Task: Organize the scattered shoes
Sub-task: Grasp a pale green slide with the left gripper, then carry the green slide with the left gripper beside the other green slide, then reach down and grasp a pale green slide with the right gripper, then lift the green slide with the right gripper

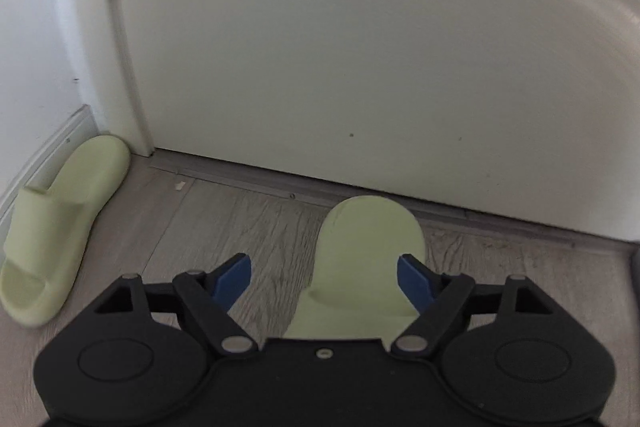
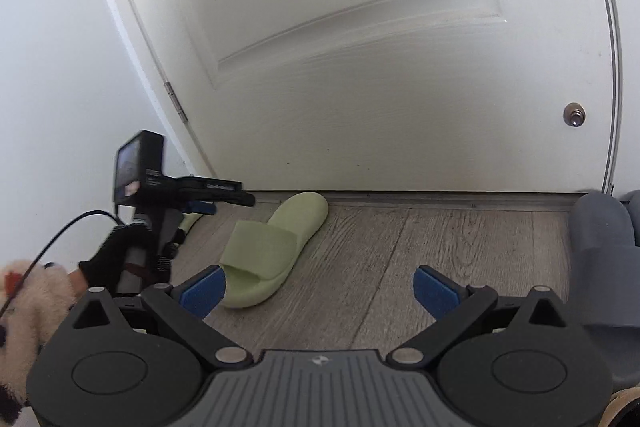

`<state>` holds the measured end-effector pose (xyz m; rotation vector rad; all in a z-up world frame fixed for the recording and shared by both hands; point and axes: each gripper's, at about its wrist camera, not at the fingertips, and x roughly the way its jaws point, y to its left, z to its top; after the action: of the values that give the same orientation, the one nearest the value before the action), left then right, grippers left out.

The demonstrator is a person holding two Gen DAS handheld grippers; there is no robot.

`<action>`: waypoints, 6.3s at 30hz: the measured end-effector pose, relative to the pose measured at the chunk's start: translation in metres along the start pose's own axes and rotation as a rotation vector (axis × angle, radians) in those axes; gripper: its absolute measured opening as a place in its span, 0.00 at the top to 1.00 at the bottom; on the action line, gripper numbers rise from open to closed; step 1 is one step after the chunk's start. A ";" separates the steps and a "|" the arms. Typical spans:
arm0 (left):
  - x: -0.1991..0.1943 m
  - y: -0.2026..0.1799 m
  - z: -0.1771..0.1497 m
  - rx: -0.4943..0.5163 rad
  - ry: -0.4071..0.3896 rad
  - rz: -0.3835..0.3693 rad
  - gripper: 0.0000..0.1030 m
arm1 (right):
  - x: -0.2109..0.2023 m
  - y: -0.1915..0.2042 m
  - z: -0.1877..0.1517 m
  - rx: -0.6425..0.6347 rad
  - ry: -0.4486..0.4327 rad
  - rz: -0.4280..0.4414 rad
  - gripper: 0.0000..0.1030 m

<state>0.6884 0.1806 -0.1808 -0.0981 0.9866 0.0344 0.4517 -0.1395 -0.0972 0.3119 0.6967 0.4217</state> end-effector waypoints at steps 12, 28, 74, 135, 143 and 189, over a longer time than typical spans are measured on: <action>-0.017 0.107 -0.087 -0.823 0.506 -0.061 0.78 | -0.038 0.099 0.105 0.089 0.030 -0.333 0.03; -0.121 0.094 -0.159 -0.728 0.636 -0.239 0.27 | -0.021 0.090 0.092 0.025 -0.086 -0.251 0.03; -0.100 0.077 -0.094 -0.228 0.257 0.060 0.65 | 0.086 0.090 0.009 0.118 0.169 -0.081 0.03; -0.215 0.051 -0.274 -0.158 0.133 -0.195 0.29 | 0.068 0.110 -0.179 -2.034 0.531 0.448 0.00; -0.204 0.043 -0.270 -0.170 0.146 -0.187 0.29 | 0.077 0.092 -0.185 -2.466 0.564 0.574 0.00; -0.196 0.071 -0.277 -0.338 0.193 -0.236 0.29 | 0.192 0.154 -0.105 -1.064 0.713 0.166 0.01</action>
<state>0.3452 0.2268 -0.1734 -0.5350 1.1499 -0.0255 0.4722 0.0995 -0.2154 -0.8342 1.0311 1.0155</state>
